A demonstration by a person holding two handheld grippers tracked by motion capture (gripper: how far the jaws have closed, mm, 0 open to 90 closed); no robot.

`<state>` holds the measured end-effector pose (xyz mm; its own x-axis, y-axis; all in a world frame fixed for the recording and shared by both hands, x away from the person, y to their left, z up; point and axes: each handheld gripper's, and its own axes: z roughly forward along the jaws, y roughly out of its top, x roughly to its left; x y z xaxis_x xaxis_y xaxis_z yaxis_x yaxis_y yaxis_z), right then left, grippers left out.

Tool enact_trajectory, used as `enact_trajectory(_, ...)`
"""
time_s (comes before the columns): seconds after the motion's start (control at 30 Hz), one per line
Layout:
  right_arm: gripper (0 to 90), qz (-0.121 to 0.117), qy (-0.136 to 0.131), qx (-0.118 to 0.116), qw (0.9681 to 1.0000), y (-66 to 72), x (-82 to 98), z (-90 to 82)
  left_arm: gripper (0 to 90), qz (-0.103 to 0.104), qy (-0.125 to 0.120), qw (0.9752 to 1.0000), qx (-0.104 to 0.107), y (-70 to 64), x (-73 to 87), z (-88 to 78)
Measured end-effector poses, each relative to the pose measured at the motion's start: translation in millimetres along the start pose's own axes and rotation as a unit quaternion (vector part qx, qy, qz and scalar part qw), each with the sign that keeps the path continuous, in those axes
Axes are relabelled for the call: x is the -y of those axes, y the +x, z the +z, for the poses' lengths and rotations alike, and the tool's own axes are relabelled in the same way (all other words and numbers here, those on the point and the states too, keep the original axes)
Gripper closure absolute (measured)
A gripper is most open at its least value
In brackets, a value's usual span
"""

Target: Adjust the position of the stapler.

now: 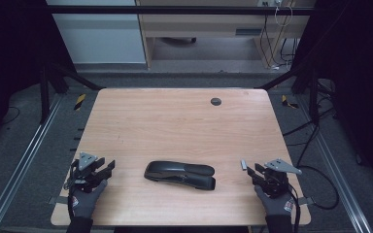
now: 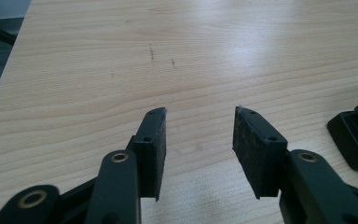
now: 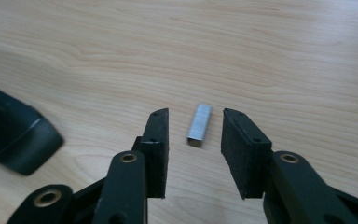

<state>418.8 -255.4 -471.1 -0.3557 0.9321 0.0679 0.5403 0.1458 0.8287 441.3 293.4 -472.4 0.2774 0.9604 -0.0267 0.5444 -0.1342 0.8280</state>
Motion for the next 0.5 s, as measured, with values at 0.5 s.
enact_trajectory(0.5,80.8,-0.038,0.011,-0.055,0.9977,38.2,-4.4,6.7,75.9,0.014,-0.011,0.9992,0.035,-16.9,-9.4,-8.8)
